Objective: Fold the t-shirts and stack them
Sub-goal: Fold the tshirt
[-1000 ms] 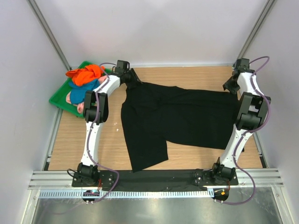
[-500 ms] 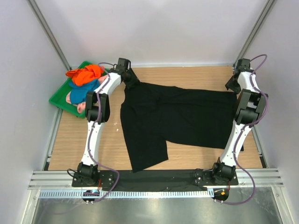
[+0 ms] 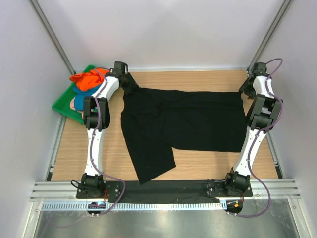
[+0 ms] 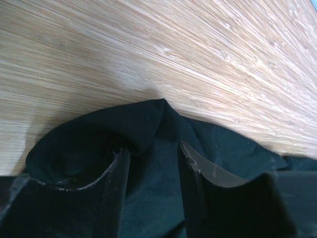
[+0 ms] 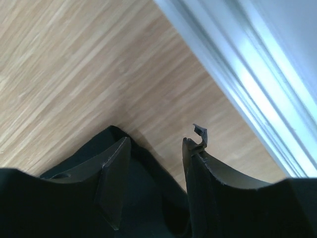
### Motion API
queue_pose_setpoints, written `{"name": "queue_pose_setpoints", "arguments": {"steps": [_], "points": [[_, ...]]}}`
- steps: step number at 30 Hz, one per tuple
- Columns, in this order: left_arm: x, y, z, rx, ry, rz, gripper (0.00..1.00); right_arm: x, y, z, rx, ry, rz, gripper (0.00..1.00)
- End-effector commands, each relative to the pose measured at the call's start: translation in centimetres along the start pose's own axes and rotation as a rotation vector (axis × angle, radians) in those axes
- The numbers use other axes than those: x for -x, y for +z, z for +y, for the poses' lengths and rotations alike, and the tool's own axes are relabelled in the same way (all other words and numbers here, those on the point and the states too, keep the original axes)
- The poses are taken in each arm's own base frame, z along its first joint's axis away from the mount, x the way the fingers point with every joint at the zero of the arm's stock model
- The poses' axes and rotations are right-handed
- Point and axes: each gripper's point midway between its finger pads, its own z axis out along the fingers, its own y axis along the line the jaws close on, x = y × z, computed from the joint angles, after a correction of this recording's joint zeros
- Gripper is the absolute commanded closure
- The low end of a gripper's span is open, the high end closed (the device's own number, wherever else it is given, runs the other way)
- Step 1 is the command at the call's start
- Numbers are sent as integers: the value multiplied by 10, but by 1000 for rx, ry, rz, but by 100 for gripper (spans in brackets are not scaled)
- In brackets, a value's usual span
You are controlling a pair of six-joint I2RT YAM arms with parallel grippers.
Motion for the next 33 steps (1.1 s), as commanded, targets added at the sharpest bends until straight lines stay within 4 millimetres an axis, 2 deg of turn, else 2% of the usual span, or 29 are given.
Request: {"name": "queue_pose_setpoints", "arguments": {"steps": [1, 3, 9, 14, 15, 16, 19, 20, 25, 26, 27, 28, 29, 30, 33], "points": [[-21, 8, 36, 107, 20, 66, 54, 22, -6, 28, 131, -21, -51, 47], [-21, 9, 36, 102, 18, 68, 54, 25, -4, 35, 166, -20, -68, 48], [-22, 7, 34, 98, 18, 72, 55, 34, -3, 35, 165, -9, -106, 48], [-22, 6, 34, 100, 13, 70, 55, 36, 0, 44, 206, -2, -101, 48], [-21, 5, 33, 98, 10, 69, 55, 35, -1, 44, 197, 3, -97, 48], [-21, 5, 32, 97, 12, 67, 55, 34, 0, 35, 151, 16, -91, 48], [-21, 3, 29, 87, 16, 70, 55, 37, -15, 24, 97, 47, -102, 48], [-21, 3, 29, 83, 18, 71, 55, 45, -27, 20, 79, 60, -121, 47], [-22, -5, 24, 62, 27, 79, 55, 32, -68, 1, 43, 183, -27, 47], [-22, -5, 23, 63, 27, 79, 55, 19, -67, -5, 37, 194, 10, 46], [-24, -5, 24, 60, 28, 85, 55, 27, -84, -7, 63, 212, -23, 47], [-24, -7, 21, 52, 29, 85, 55, 28, -87, -16, 59, 236, -31, 47], [-23, -8, 19, 45, 31, 84, 55, 13, -82, -24, 47, 241, -5, 46], [-22, -9, 18, 43, 32, 82, 55, 18, -87, -26, 59, 250, -33, 47], [-20, -12, 14, 35, 39, 74, 56, 9, -97, -34, 72, 250, -28, 47]]}}
